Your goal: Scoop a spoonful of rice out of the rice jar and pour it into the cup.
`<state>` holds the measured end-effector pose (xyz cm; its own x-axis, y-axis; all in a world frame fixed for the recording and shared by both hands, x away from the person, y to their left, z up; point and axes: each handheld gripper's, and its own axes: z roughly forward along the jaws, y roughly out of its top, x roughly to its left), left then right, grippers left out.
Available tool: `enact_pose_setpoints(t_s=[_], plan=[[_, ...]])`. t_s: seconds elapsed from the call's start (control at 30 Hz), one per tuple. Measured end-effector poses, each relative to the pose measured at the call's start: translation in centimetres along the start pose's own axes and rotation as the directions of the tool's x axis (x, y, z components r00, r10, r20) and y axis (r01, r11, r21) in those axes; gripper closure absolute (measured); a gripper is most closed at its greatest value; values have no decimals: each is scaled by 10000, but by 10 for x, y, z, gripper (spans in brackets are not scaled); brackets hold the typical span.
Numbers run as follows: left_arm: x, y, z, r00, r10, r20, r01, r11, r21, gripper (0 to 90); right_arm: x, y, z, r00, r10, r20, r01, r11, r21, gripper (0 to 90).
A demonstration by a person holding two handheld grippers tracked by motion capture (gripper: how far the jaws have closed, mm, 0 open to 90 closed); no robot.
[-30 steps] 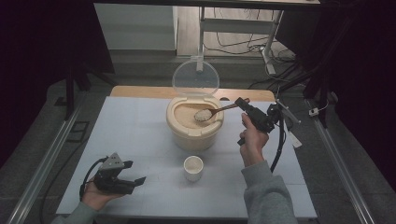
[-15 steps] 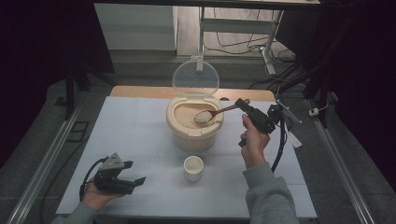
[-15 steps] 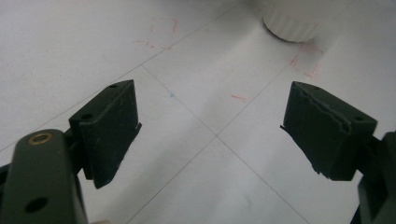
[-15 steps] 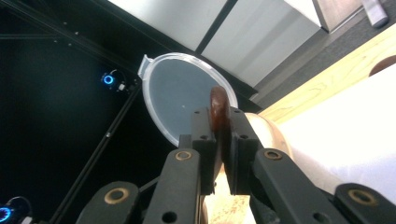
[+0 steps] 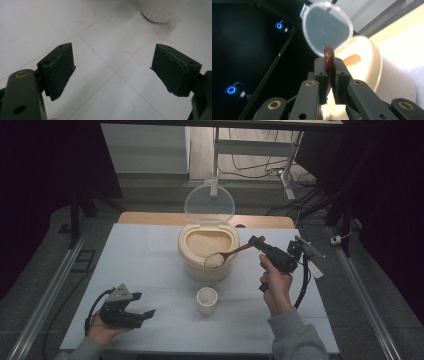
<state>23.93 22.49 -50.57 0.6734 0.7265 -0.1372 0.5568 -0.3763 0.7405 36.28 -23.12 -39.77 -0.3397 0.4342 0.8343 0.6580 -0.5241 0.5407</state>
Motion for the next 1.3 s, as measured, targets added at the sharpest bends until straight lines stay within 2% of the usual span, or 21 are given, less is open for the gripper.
enact_pose_setpoints(t_s=[0.23, 0.47, 0.63, 0.77, 0.83, 0.93, 1.0, 1.1, 1.17, 1.23, 1.27, 1.3], plan=[[0, 0, 0, 10000, -27, 3, 27, 10000, -7, 181, -3, -17, -10, 9997, -243, 48, 239, 9967, 773, 838], [0, 0, 1, 10000, 0, 28, 0, 10000, 29, 180, -10, -33, -6, 9975, -562, 419, 501, 9897, 1342, 838], [0, 0, 2, 10000, -7, 38, 6, 10000, 56, 180, -16, -38, -1, 9915, -987, 852, 845, 9841, 1564, 838], [0, -1, 2, 10000, -19, 36, 19, 10000, 56, 180, -15, -42, 4, 9797, -1650, 1139, 1444, 9748, 1702, 838], [0, -1, 2, 10000, -5, 29, 5, 10000, 54, 180, -12, -43, 5, 9745, -1934, 1136, 1717, 9691, 1769, 837], [0, -1, 2, 10000, -2, 32, 1, 10000, 63, 180, -6, -46, 5, 9599, -2544, 1181, 2321, 9568, 1751, 838], [-1, -1, 2, 10000, 11, 27, -11, 10000, 65, 181, -2, -47, 5, 9457, -3007, 1236, 2769, 9442, 1787, 838], [-1, -1, 2, 10000, 0, 18, 0, 10000, 62, 180, 3, -50, 5, 9303, -3482, 1156, 3266, 9295, 1714, 837], [-1, 0, 2, 10000, -6, 16, 6, 10000, 55, 180, 7, -52, 4, 9162, -3866, 1055, 3667, 9150, 1681, 837], [-1, 0, 2, 10000, -5, 19, 5, 10000, 43, 180, 12, -54, 1, 8928, -4433, 801, 4285, 8905, 1528, 837], [-1, 0, 2, 10000, -5, 16, 4, 10000, 40, 180, 16, -56, 0, 8774, -4751, 668, 4630, 8750, 1411, 837], [-1, 0, 2, 10000, -8, 21, 7, 10000, 41, 180, 20, -57, -2, 8586, -5090, 613, 4979, 8563, 1374, 837]])
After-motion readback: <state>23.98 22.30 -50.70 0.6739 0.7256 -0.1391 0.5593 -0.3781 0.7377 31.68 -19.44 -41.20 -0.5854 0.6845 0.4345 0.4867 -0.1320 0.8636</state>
